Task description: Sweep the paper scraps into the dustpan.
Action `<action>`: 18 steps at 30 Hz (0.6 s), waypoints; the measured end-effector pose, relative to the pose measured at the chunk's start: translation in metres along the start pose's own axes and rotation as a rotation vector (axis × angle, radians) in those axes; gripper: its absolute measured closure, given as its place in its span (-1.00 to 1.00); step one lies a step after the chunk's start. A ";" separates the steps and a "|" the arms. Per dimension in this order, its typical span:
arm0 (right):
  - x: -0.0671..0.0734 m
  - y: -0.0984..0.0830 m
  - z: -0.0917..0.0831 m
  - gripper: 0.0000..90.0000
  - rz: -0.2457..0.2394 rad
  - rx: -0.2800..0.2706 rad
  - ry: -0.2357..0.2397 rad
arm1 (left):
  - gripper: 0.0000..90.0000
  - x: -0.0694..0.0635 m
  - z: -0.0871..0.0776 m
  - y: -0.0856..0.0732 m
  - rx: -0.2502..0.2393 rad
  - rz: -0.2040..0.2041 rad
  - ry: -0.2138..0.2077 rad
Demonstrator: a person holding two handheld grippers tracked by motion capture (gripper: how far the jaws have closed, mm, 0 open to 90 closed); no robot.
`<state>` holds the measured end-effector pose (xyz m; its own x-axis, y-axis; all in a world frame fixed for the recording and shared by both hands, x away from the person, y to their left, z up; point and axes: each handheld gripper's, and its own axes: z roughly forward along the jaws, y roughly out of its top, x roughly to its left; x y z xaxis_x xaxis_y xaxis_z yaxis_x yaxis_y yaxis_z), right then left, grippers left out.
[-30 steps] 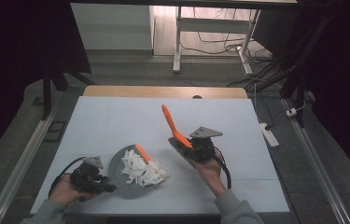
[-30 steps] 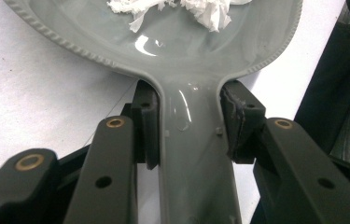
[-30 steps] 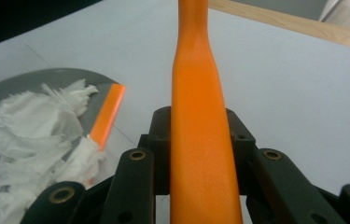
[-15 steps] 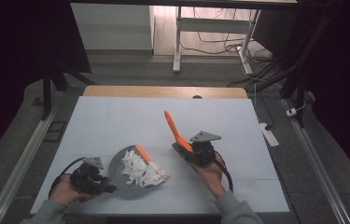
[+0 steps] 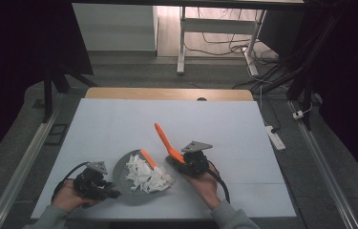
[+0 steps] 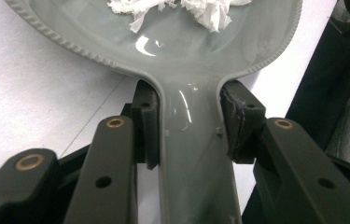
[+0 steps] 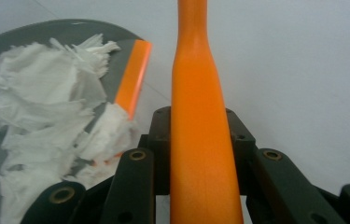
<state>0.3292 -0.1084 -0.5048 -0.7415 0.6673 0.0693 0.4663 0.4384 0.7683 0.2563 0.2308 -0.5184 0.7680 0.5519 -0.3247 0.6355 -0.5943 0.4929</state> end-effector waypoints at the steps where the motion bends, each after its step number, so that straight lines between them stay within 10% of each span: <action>1: 0.003 0.000 0.001 0.55 0.003 0.001 0.006 | 0.37 0.000 0.000 0.000 0.001 0.000 0.000; 11: 0.042 0.010 0.016 0.55 -0.025 0.004 0.025 | 0.37 -0.001 0.002 0.001 -0.005 -0.009 -0.001; 18: 0.066 0.021 0.023 0.55 -0.062 -0.037 0.158 | 0.37 -0.001 0.002 0.001 -0.007 -0.012 -0.003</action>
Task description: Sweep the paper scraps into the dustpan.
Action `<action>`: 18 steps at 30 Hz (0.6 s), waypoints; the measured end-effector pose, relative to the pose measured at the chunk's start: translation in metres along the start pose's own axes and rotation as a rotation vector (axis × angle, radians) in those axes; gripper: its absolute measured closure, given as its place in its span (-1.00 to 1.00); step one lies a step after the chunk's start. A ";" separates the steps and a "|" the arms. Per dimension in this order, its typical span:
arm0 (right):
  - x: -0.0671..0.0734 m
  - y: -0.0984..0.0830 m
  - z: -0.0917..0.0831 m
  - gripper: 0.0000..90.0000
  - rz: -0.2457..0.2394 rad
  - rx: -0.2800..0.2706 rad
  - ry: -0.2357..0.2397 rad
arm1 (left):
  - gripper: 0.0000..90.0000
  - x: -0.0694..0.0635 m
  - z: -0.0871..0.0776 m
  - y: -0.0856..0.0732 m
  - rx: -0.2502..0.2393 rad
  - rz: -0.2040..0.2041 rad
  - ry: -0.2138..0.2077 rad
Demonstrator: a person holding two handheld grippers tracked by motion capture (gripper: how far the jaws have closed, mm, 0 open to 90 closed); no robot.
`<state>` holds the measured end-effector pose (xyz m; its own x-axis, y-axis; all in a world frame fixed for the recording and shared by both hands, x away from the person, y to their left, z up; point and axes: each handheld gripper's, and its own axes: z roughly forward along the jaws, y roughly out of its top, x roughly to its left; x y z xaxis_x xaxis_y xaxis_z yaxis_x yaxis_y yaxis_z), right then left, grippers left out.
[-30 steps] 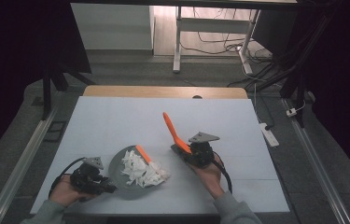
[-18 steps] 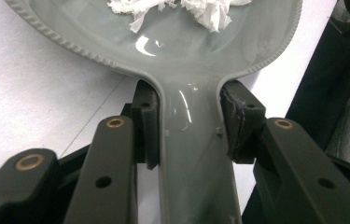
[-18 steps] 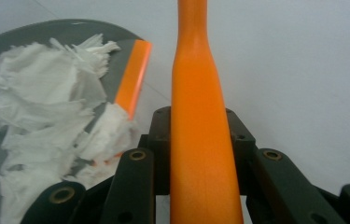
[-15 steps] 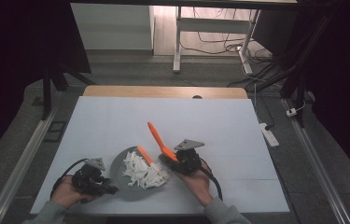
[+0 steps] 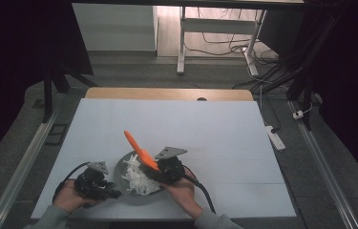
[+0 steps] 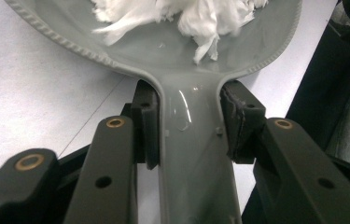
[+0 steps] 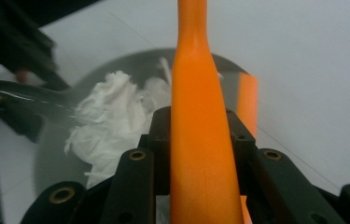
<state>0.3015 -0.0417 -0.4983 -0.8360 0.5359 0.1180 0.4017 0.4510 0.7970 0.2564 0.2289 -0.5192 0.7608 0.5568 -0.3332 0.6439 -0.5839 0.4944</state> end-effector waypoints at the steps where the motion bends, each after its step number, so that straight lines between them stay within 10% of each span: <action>1: 0.001 0.002 -0.002 0.55 -0.014 -0.015 0.001 | 0.37 0.000 0.000 0.000 0.000 0.000 -0.002; 10: -0.028 0.012 -0.037 0.55 0.038 -0.133 -0.054 | 0.37 0.002 -0.001 -0.001 -0.006 -0.005 -0.010; 18: -0.063 0.001 -0.052 0.55 0.079 -0.112 -0.169 | 0.37 0.002 -0.003 -0.002 -0.007 -0.009 -0.006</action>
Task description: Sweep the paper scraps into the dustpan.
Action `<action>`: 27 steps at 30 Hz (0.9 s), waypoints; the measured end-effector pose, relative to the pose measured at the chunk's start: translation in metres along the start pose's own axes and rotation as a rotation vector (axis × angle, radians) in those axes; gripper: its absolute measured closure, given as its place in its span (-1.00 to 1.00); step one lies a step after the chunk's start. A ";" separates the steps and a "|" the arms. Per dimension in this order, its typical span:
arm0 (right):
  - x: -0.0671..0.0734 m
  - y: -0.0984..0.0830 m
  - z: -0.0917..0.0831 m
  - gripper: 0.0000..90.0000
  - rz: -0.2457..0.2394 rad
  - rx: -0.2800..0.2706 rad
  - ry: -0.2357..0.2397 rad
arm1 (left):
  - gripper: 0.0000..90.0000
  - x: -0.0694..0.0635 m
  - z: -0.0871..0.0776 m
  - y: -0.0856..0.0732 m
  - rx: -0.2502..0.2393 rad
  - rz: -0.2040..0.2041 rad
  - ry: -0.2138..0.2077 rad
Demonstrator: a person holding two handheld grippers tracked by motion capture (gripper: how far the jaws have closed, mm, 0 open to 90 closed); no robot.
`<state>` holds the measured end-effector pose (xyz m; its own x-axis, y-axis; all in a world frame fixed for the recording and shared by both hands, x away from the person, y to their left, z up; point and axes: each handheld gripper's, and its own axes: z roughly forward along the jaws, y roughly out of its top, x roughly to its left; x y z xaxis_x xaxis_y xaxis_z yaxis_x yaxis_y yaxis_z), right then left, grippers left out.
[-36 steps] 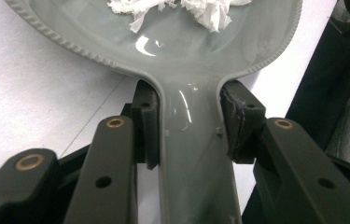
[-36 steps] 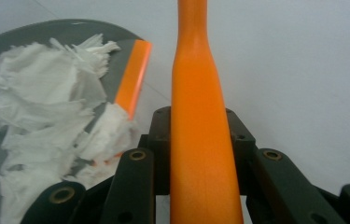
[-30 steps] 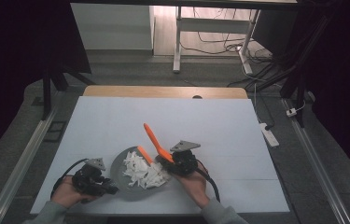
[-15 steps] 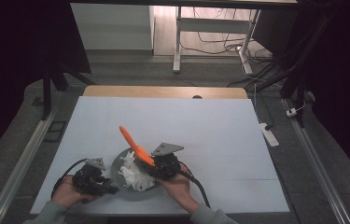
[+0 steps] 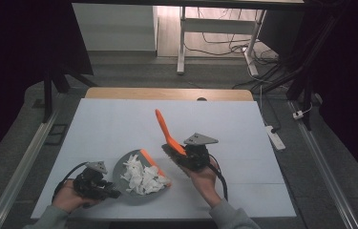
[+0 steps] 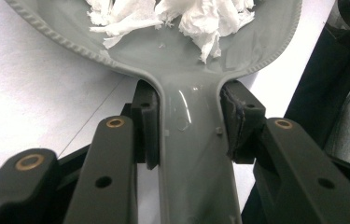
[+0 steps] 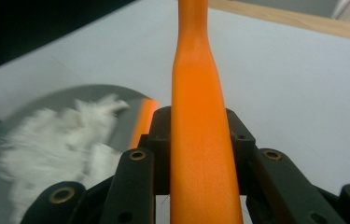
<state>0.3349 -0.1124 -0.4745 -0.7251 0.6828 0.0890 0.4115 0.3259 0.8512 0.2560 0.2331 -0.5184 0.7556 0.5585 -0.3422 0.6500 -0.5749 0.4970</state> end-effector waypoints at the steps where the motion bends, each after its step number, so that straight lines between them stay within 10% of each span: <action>1: -0.005 -0.003 0.000 0.55 0.007 0.010 -0.015 | 0.37 0.000 -0.002 -0.001 0.002 -0.002 0.004; 13: -0.023 -0.022 0.012 0.55 0.032 0.113 -0.066 | 0.37 0.002 -0.008 -0.008 0.019 0.017 -0.007; 27: 0.042 -0.021 0.034 0.55 -0.004 0.142 0.095 | 0.37 -0.003 0.001 -0.001 0.022 0.000 0.008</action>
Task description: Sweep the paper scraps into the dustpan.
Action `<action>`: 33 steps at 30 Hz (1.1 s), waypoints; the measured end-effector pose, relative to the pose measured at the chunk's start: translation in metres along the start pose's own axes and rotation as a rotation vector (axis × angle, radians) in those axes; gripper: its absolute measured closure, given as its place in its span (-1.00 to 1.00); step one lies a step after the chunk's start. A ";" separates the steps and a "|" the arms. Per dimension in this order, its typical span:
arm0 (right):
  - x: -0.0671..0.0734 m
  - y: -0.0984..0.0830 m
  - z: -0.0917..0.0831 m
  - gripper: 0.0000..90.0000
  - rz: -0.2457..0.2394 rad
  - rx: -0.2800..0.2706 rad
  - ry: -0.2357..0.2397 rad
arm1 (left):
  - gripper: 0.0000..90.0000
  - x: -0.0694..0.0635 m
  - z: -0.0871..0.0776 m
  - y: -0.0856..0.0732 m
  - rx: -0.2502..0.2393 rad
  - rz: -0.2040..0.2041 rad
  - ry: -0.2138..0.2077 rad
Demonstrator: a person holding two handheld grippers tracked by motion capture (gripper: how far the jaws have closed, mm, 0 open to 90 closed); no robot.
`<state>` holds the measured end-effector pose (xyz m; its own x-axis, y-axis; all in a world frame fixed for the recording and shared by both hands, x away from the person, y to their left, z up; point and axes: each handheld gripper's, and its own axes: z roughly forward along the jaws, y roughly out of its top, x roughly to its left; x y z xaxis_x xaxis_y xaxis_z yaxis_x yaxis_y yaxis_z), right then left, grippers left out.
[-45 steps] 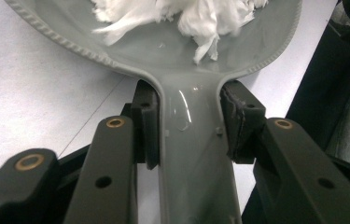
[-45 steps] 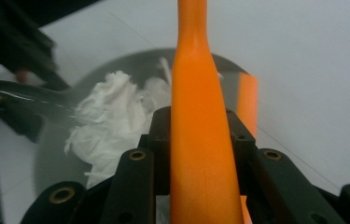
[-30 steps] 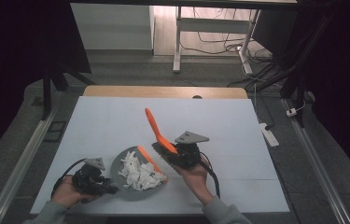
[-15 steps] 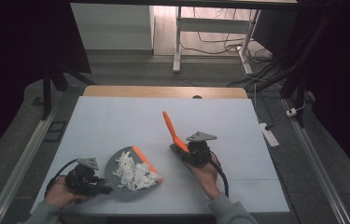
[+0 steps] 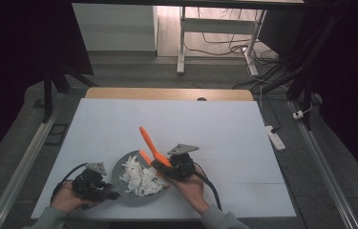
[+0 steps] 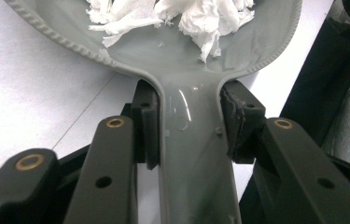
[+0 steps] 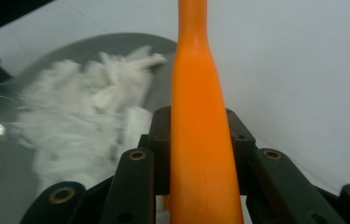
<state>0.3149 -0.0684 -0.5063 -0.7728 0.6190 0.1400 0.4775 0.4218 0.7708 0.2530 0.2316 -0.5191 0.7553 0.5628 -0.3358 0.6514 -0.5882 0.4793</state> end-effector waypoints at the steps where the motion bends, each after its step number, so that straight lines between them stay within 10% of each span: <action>1: 0.005 0.001 0.001 0.55 -0.019 -0.006 0.004 | 0.37 0.000 0.000 0.000 -0.002 -0.002 0.000; 8: 0.023 0.009 -0.004 0.55 -0.059 -0.042 0.063 | 0.37 0.001 0.003 0.001 -0.024 -0.006 -0.012; 33: -0.031 0.027 -0.060 0.55 0.036 -0.222 -0.050 | 0.37 0.004 -0.008 -0.001 -0.192 0.007 0.014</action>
<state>0.3266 -0.1159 -0.4521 -0.7325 0.6655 0.1435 0.3965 0.2457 0.8845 0.2543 0.2391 -0.5146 0.7576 0.5680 -0.3217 0.6197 -0.4711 0.6277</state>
